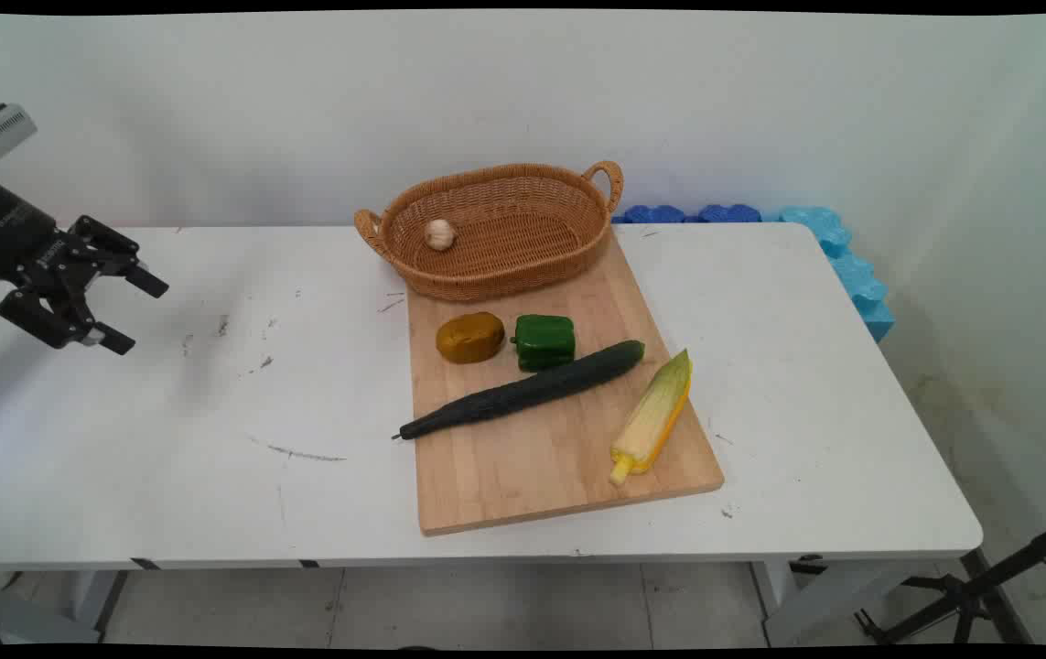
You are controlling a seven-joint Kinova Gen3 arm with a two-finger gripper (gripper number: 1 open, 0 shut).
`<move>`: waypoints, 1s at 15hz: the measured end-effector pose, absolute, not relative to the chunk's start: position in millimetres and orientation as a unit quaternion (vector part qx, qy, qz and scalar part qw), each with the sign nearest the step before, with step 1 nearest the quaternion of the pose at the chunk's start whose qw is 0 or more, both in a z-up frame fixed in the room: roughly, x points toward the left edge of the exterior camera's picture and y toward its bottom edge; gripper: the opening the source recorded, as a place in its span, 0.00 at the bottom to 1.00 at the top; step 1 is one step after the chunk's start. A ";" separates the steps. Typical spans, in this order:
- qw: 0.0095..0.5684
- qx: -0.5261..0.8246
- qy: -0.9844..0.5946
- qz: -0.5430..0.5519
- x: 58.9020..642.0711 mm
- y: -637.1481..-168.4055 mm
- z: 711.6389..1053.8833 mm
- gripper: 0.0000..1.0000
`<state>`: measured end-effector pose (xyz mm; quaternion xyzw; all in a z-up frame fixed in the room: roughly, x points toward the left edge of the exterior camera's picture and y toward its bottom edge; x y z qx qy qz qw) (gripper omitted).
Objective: Pick up the potato from the cutting board
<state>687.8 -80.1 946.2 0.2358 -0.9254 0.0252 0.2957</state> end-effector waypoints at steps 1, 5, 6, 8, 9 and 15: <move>0.295 0.235 -0.926 0.026 687.4 -80.6 946.0 1.00; 0.293 0.234 -0.926 0.031 682.4 -83.9 945.2 1.00; 0.293 0.234 -0.927 0.033 680.1 -85.1 945.0 1.00; 0.289 0.234 -0.928 0.037 670.7 -89.6 944.8 1.00; 0.288 0.235 -0.928 0.038 665.3 -92.0 944.9 1.00; 0.273 0.250 -0.927 0.055 610.2 -117.0 944.8 1.00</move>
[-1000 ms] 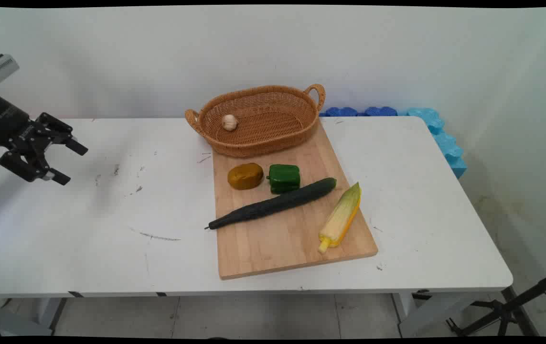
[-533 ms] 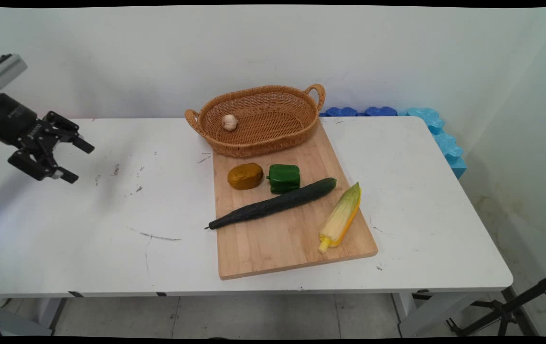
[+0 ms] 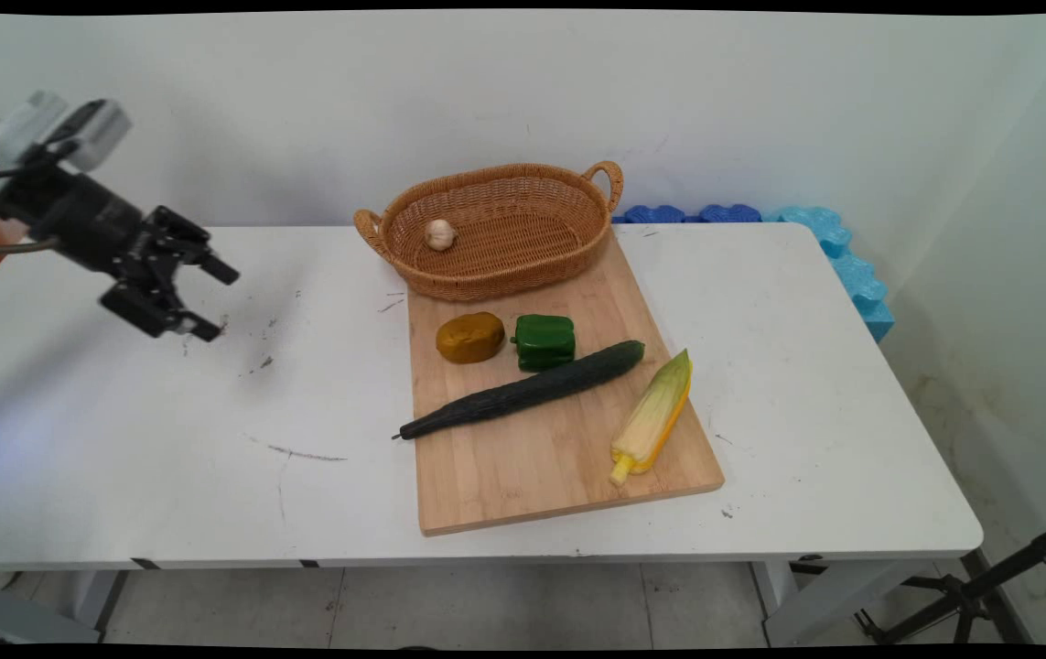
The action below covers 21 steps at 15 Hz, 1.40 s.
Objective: Pick up the potato from the cutting board
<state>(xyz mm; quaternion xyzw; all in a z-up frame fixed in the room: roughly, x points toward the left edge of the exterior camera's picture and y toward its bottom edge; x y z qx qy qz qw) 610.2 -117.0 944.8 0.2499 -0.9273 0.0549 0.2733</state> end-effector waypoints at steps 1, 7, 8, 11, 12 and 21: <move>0.269 0.254 -0.927 0.059 597.6 -123.0 943.9 1.00; 0.249 0.277 -0.925 0.078 527.5 -155.4 933.3 1.00; 0.247 0.281 -0.924 0.081 513.3 -161.3 930.4 1.00; 0.243 0.295 -0.919 0.092 473.7 -178.9 918.9 1.00; 0.242 0.299 -0.918 0.096 460.7 -184.8 913.6 1.00; 0.225 0.327 -0.911 0.116 386.4 -213.9 865.2 1.00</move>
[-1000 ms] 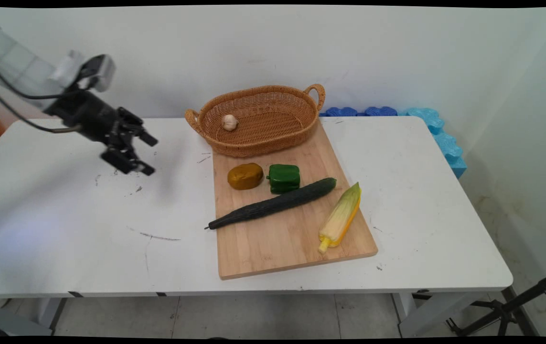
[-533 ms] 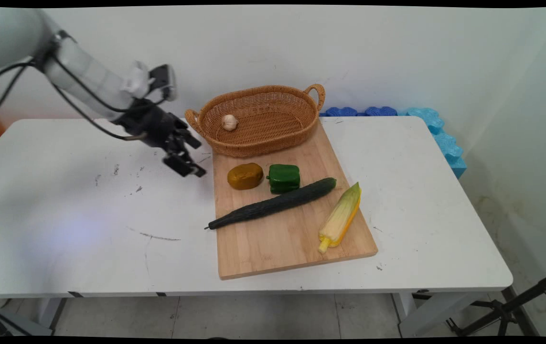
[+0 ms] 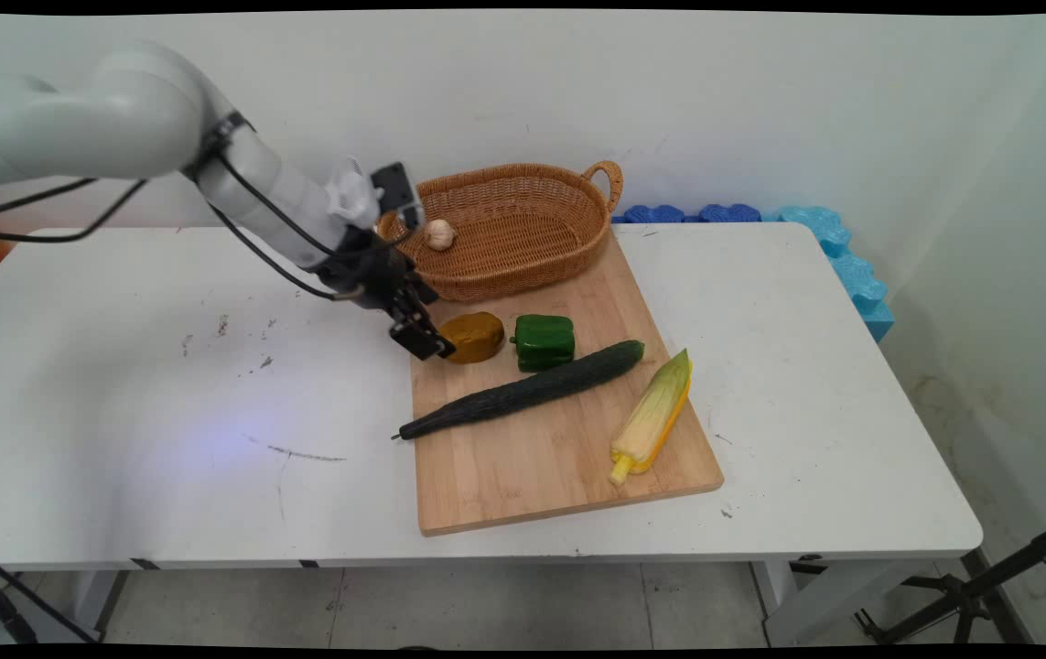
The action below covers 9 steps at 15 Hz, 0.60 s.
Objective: Pick up the potato from the cutting board
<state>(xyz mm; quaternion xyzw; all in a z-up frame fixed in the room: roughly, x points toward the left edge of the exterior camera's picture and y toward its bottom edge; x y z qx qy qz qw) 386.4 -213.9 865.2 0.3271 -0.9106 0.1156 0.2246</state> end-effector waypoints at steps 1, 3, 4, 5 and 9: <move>0.222 0.330 -0.910 0.118 379.6 -216.3 859.0 1.00; 0.218 0.333 -0.909 0.120 371.2 -219.7 850.8 1.00; 0.216 0.335 -0.909 0.122 366.8 -221.5 846.3 1.00; 0.215 0.337 -0.908 0.123 364.4 -222.4 843.5 1.00; 0.208 0.342 -0.906 0.133 350.9 -229.7 830.3 1.00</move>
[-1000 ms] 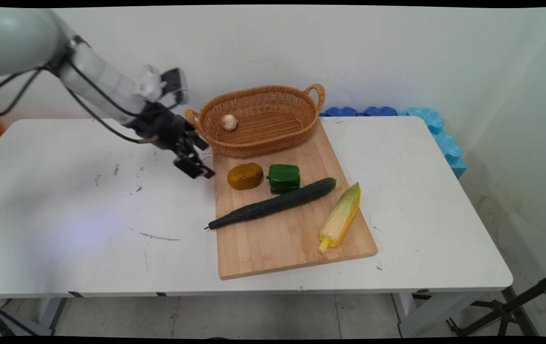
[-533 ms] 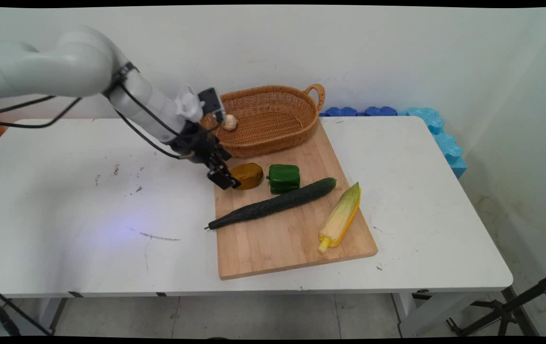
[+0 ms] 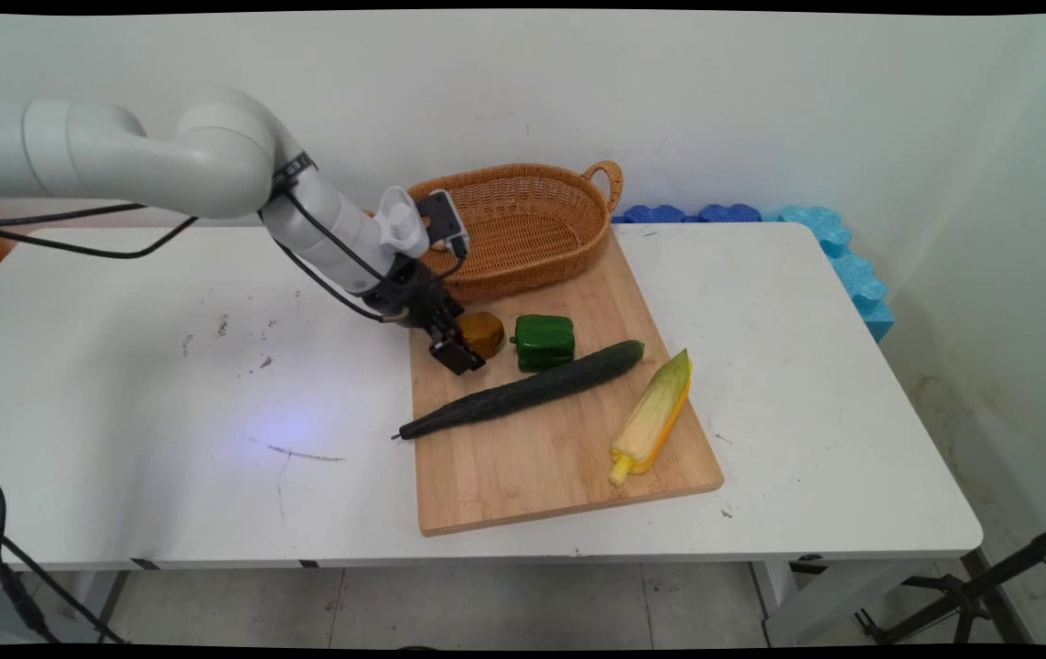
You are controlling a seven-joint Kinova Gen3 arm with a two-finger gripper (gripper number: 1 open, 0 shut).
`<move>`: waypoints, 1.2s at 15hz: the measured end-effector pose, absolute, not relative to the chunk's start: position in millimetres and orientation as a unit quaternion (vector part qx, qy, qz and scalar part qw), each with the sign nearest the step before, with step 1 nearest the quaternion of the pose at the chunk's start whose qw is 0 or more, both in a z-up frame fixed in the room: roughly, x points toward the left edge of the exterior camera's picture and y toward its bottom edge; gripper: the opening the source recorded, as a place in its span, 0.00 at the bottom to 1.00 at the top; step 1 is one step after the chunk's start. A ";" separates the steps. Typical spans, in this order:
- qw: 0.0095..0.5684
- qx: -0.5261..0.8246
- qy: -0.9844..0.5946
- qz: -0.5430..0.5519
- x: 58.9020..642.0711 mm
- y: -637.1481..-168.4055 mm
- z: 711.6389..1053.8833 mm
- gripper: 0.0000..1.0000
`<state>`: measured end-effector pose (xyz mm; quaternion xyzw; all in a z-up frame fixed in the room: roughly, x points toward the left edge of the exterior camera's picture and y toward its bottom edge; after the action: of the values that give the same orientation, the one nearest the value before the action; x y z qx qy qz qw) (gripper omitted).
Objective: Pick up the potato from the cutting board, then place the picked object in the vegetable basket
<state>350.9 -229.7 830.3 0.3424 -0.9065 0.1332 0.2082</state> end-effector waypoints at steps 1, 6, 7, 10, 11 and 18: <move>0.207 0.343 -0.906 0.135 348.7 -231.0 828.4 1.00; 0.200 0.348 -0.904 0.143 341.5 -235.3 822.3 1.00; 0.199 0.350 -0.904 0.144 340.6 -235.4 821.4 0.00; 0.195 0.353 -0.904 0.145 338.7 -235.2 819.9 0.00; 0.194 0.353 -0.904 0.146 338.3 -234.7 819.9 0.00; 0.197 0.348 -0.905 0.146 333.2 -232.9 834.2 0.00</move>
<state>333.2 -232.9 834.2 0.3480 -0.9049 0.1458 0.1969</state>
